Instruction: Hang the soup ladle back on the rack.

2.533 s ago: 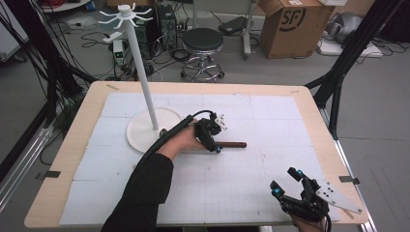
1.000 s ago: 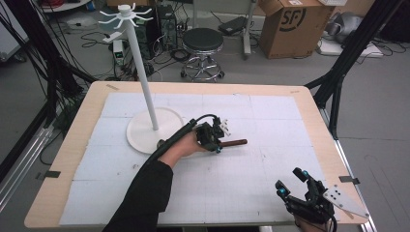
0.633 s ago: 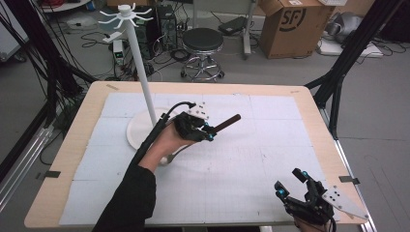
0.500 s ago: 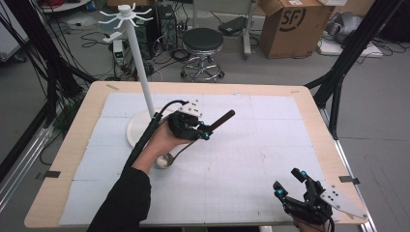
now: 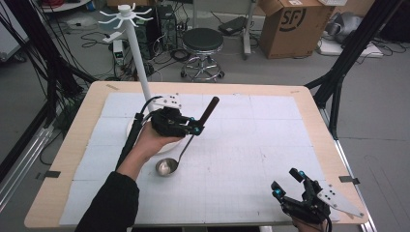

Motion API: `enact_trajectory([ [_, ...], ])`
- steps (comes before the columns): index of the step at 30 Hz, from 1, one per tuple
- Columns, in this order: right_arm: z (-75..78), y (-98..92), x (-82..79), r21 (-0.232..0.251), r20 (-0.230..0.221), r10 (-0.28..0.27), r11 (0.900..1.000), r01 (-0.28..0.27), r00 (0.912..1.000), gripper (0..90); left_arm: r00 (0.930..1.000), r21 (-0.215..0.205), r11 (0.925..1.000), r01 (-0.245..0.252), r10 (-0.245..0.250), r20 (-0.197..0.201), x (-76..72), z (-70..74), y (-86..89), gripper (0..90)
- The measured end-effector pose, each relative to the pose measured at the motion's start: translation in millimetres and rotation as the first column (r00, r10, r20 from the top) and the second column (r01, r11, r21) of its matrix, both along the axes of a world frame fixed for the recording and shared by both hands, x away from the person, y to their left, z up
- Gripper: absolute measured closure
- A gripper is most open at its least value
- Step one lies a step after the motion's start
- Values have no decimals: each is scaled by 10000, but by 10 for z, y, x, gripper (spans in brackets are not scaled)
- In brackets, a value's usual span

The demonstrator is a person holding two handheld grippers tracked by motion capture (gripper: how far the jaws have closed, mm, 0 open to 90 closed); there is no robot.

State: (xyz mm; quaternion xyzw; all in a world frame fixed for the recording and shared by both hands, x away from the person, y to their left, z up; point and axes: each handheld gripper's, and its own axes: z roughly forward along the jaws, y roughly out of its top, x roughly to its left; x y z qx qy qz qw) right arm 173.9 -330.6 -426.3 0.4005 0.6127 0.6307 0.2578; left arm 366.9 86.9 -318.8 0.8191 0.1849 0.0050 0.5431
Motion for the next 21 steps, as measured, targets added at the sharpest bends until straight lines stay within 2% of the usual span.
enact_trajectory([
  [2, 0, -2, 2, -5, 5, -36, 10000, 36, 10000, 143, 9993, -378, 9992, -142, 129, -346, -41, 85, 99, 741],
  [5, 0, -1, 10, 25, -4, -58, 10000, 58, 10000, 143, 9994, -919, 9953, -305, 289, -194, -118, 216, 260, 741],
  [10, 3, 20, 4, -4, -7, -2, 10000, 2, 10000, 143, 9970, -1330, 9883, -742, 764, 119, -263, 428, 560, 741],
  [13, -3, 24, 12, -18, -60, -21, 10000, 21, 10000, 143, 9945, -1503, 9833, -1029, 1050, 59, -343, 568, 773, 741],
  [15, -9, 20, 24, -32, -79, -23, 10000, 22, 10000, 143, 9911, -1739, 9763, -1286, 1324, 100, -390, 660, 917, 741],
  [21, -19, 42, 42, -49, -178, -26, 10000, 26, 9998, 143, 9821, -1935, 9664, -1692, 1818, 487, -487, 932, 1249, 741],
])
